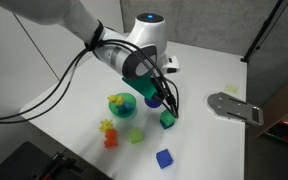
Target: Put the dark green bowl on the dark blue block then place the ball on top of them
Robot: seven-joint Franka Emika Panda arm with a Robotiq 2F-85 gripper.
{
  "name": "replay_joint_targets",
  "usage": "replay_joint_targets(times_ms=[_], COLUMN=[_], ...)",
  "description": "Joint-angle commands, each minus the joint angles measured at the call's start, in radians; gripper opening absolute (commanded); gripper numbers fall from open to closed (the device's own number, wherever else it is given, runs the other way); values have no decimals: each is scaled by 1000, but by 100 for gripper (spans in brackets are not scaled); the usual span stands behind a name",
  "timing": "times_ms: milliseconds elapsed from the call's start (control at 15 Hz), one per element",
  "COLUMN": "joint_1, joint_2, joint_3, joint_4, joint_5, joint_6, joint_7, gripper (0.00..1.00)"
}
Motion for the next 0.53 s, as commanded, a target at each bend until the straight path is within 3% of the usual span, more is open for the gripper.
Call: replay_joint_targets(times_ms=[0, 467], joint_1=[-27, -69], joint_2=[-12, 28], joint_3=[-19, -40], joint_4=[26, 75], joint_5=[8, 11], joint_6=[-34, -24], joint_7=[-6, -9], gripper=[36, 36])
